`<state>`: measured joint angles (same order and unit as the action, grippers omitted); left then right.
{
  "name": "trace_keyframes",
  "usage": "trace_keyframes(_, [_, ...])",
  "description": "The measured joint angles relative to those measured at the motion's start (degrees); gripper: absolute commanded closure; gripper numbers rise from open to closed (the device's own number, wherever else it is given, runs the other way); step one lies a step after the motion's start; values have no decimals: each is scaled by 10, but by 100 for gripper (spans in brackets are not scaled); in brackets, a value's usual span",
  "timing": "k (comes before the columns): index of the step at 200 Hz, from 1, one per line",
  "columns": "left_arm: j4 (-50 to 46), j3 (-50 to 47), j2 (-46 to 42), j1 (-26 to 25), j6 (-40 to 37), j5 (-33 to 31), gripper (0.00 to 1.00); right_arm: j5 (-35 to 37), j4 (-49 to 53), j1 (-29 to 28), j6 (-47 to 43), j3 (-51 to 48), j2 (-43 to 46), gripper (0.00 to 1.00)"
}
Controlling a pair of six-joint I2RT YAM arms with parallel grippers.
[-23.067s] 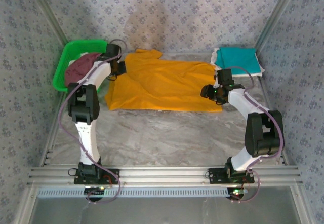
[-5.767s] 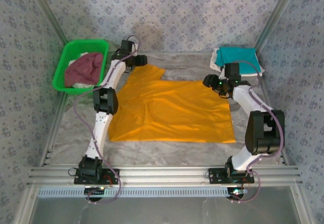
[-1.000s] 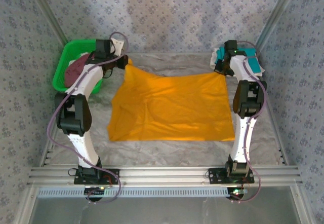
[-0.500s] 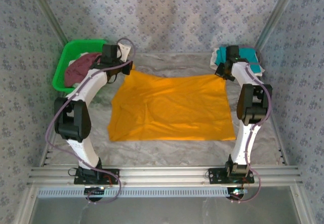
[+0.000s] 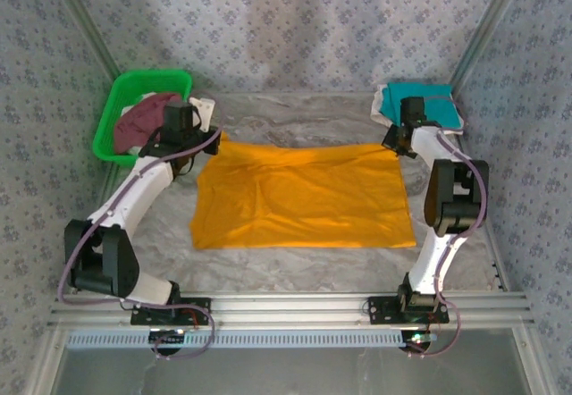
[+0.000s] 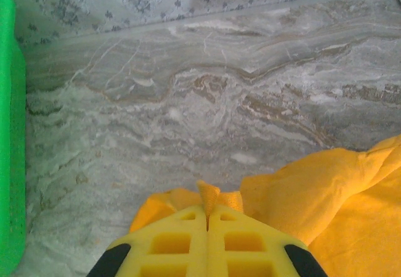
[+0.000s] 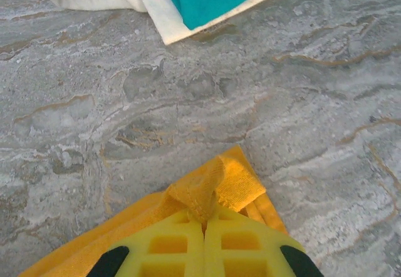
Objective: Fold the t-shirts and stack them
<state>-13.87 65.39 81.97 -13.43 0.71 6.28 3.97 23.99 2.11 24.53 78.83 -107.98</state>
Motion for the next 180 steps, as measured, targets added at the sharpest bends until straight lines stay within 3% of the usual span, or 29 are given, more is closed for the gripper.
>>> trace_keyframes(154, [-57, -131, -116, -1, 54, -44, 100, 17, -24, -4, 21, -169, 131, 98])
trace_keyframes(173, [-60, -144, -130, -1, 65, -44, 100, 19, -20, -7, 24, -187, 158, 86])
trace_keyframes(180, [-61, -150, -137, -2, 70, -44, 93, 19, -17, -9, 27, -195, 169, 84])
